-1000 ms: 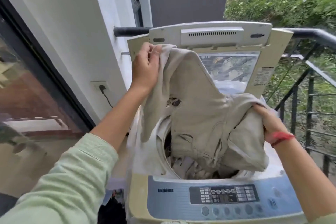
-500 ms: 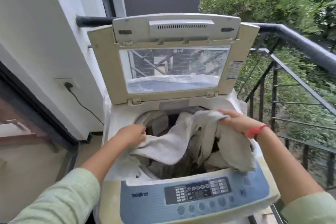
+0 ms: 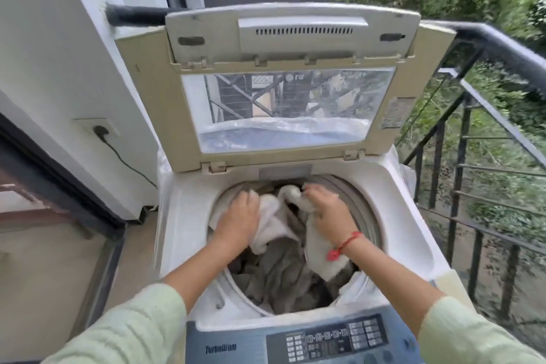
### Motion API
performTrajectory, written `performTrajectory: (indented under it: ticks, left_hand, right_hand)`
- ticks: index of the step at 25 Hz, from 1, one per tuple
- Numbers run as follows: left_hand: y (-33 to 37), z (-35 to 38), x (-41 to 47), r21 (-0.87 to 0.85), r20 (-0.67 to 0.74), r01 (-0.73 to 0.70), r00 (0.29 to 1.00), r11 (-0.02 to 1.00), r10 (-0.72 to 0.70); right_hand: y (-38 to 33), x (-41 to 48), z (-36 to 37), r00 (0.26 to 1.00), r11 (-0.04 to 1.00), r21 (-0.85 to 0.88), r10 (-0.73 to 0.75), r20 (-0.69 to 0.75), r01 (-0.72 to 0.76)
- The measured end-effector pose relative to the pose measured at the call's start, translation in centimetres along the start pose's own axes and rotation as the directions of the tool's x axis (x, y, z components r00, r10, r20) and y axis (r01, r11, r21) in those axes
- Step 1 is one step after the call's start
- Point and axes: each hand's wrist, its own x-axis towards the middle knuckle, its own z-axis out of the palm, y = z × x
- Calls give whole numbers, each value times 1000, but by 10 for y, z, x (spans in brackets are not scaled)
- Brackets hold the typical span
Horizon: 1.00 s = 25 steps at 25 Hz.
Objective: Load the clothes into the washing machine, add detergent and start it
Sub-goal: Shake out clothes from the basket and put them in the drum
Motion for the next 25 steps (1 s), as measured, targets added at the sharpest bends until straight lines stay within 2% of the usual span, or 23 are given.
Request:
performTrajectory:
  ticks: [1, 2, 3, 4, 5, 6, 7, 8, 9, 10, 11, 12, 13, 14, 15, 16, 18, 19, 20, 21, 23, 25]
  left_hand:
    - [-2, 21, -13, 260, 164, -150, 980, 954, 109]
    - [-5, 37, -23, 391, 314, -324, 927, 862, 207]
    - [-5, 45, -30, 416, 454, -434, 860, 799, 231]
    - [-3, 54, -31, 351, 620, -469, 765, 811, 174]
    - [-1, 60, -27, 296, 787, -417, 616, 859, 28]
    - [-1, 65, -19, 282, 878, -376, 471, 882, -80]
    - [-1, 70, -10, 275, 898, -327, 424, 904, -120]
    - [-1, 72, -1, 280, 887, -293, 444, 914, -130]
    - [-6, 78, 5, 291, 850, -242, 510, 926, -133]
    - [-7, 81, 13, 296, 743, -145, 656, 944, -133]
    - [-9, 89, 18, 264, 585, -37, 801, 964, -129]
    - [-10, 98, 22, 149, 445, 60, 887, 987, -121]
    - [-9, 110, 28, 15, 383, 89, 920, 996, -88]
    - [-6, 122, 32, -72, 454, 80, 890, 994, -38]
    - [-1, 133, 35, -108, 582, 60, 813, 992, 14]
    - [0, 146, 36, -86, 714, 47, 699, 995, 29]
    - [-7, 176, 34, 62, 860, 87, 502, 994, -97]
    - [-11, 192, 32, 134, 879, 152, 439, 979, -188]
    - [-15, 207, 32, 192, 878, 211, 399, 958, -264]
    - [-18, 220, 32, 244, 868, 255, 374, 936, -328]
    - [-19, 244, 36, 323, 825, 306, 372, 896, -425]
    - [-16, 262, 43, 351, 791, 351, 385, 868, -475]
  right_hand:
    - [7, -11, 23, 928, 988, -104, -64, 366, 110]
    - [1, -23, 34, 660, 948, -203, -10, 751, 245]
    - [14, -40, 59, 328, 911, -256, 145, 933, 324]
    - [29, -56, 77, 114, 910, -308, 287, 951, 277]
    - [32, -56, 76, 3, 906, -401, 404, 915, 135]
    - [35, -49, 72, 56, 913, -407, 407, 912, -12]
    - [40, -39, 66, 153, 883, -400, 443, 884, -244]
    - [42, -26, 59, 313, 870, -374, 471, 825, -322]
    - [41, -10, 50, 503, 884, -396, 466, 728, -247]
    - [39, 4, 43, 576, 879, -461, 440, 689, -121]
    - [43, 13, 51, 565, 870, -493, 402, 720, 8]
    - [34, 17, 51, 468, 864, -498, 410, 783, 77]
    - [45, 9, 82, 335, 866, -492, 439, 834, 88]
    - [57, -2, 106, 254, 869, -491, 461, 850, 65]
    - [62, -14, 130, 187, 860, -508, 492, 850, 48]
    - [68, -29, 151, 162, 854, -519, 508, 846, 29]
    - [77, -46, 187, 229, 819, -570, 567, 791, -60]
    - [81, -52, 203, 285, 809, -576, 583, 761, -116]
    - [81, -55, 210, 342, 801, -588, 586, 735, -108]
    - [88, -57, 222, 386, 795, -602, 580, 717, -78]
    - [99, -54, 237, 452, 796, -603, 558, 696, -53]
    - [109, -49, 246, 441, 794, -606, 562, 700, -50]
